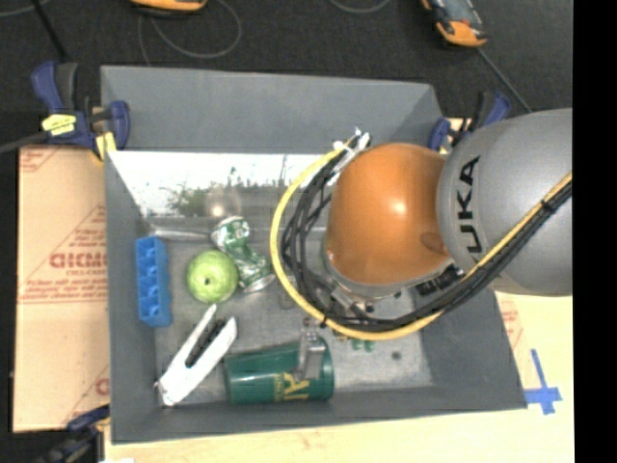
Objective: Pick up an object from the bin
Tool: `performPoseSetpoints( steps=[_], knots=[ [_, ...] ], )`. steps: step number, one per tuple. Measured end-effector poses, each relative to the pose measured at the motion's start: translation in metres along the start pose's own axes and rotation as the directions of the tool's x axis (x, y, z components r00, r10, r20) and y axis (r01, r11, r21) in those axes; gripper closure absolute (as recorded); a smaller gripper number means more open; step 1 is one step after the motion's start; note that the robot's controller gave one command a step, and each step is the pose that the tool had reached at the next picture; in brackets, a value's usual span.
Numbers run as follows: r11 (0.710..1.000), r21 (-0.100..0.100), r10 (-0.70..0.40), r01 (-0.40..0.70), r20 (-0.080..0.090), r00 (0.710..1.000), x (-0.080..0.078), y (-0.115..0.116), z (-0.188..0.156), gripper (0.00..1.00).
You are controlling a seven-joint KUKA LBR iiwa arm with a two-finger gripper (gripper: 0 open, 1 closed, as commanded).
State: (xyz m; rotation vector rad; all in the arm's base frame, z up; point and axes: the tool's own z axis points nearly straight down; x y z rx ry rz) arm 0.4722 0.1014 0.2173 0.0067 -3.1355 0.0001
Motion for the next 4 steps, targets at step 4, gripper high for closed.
performPoseSetpoints(
  steps=[4],
  knots=[
    [0.991,-0.005,0.137,-0.137,0.016,0.990,-0.004,-0.024,0.145,0.00]
  ],
)
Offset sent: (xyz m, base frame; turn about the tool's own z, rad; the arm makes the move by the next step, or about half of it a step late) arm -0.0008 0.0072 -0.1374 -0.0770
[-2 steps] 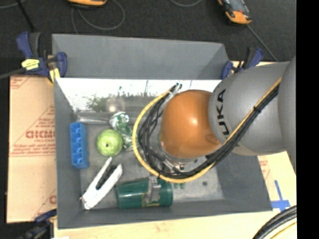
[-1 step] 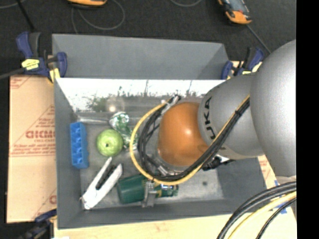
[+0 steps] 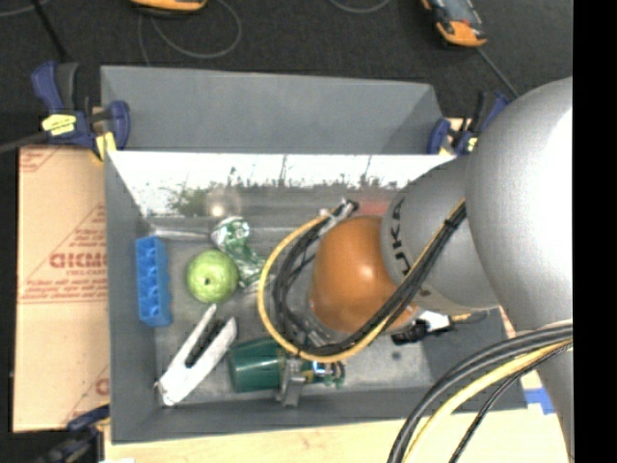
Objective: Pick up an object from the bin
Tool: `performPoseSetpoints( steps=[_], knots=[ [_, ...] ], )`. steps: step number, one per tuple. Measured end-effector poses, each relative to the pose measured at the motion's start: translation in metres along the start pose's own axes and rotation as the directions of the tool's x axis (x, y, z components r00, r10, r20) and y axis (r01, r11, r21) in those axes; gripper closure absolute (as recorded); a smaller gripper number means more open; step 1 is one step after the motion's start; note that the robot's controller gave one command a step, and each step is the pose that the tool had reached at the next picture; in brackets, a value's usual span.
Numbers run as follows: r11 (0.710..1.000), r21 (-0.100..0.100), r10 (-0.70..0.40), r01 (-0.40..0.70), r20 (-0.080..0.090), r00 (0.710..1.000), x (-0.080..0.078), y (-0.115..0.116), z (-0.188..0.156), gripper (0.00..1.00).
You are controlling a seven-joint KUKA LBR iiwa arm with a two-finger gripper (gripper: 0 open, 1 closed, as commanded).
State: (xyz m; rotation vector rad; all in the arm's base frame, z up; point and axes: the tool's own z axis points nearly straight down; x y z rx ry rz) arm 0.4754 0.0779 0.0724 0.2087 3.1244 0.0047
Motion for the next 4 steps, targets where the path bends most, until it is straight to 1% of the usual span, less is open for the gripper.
performPoseSetpoints(
  steps=[1,2,3,4],
  knots=[
    [0.992,0.001,-0.128,0.128,0.004,0.992,-0.002,0.003,0.002,0.00],
    [0.970,0.001,-0.244,0.244,0.009,0.970,-0.002,0.015,0.001,0.00],
    [0.975,0.000,-0.222,0.222,0.002,0.975,-0.001,0.002,0.000,1.00],
    [0.976,-0.001,-0.220,0.220,0.002,0.976,-0.001,0.002,0.000,1.00]
  ],
)
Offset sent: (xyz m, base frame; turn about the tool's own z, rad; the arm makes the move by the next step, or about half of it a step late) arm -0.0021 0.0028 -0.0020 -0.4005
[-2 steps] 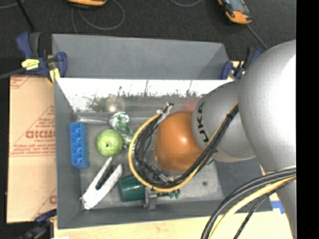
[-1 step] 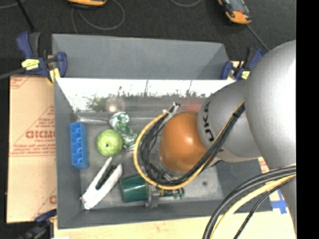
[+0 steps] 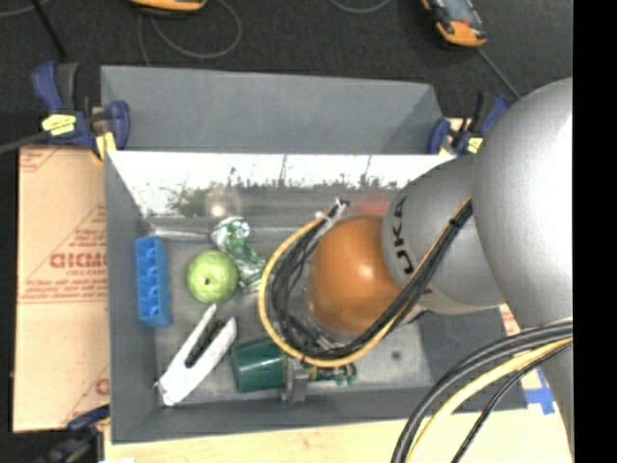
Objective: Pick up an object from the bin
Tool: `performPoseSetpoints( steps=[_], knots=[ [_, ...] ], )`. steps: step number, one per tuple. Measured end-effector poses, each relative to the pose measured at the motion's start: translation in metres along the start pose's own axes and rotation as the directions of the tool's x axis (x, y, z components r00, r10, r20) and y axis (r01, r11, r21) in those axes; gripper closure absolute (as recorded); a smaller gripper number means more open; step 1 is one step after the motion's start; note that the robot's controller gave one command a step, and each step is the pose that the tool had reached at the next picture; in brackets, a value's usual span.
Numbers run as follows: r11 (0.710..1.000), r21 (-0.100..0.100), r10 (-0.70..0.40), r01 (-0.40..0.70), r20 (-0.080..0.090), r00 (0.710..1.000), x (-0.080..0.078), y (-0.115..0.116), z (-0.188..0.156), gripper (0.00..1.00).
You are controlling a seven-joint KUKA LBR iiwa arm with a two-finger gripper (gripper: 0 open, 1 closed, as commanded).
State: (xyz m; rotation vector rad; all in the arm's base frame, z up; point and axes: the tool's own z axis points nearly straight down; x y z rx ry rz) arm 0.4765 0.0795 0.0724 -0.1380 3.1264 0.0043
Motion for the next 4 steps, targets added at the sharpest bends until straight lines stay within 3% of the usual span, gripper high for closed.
performPoseSetpoints(
  steps=[4],
  knots=[
    [1.000,0.000,0.005,-0.005,0.000,1.000,0.0000,-0.0001,0.0000,1.00]
  ],
)
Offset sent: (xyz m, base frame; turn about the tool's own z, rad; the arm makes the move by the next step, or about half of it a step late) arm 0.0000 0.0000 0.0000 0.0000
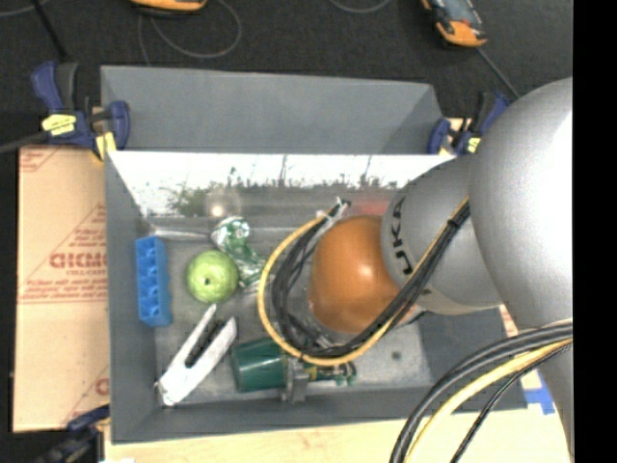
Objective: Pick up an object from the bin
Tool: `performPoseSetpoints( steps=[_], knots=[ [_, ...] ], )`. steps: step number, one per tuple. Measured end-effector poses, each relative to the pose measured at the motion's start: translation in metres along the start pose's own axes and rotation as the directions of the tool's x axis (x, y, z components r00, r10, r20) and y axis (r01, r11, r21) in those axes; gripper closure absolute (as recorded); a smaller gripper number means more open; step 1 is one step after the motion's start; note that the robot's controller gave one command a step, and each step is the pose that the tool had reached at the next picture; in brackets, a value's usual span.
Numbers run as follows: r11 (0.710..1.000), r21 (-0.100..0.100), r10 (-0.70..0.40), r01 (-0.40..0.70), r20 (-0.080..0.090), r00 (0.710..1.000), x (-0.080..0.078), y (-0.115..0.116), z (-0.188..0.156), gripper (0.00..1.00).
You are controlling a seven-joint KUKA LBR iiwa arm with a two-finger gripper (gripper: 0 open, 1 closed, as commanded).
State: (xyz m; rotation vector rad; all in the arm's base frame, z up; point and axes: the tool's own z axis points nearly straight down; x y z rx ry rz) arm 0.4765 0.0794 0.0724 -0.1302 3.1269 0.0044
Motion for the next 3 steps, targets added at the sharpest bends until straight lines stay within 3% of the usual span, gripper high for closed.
performPoseSetpoints(
  steps=[3],
  knots=[
    [1.000,0.000,0.002,-0.002,0.000,1.000,0.0000,0.0000,0.0000,1.00]
  ],
)
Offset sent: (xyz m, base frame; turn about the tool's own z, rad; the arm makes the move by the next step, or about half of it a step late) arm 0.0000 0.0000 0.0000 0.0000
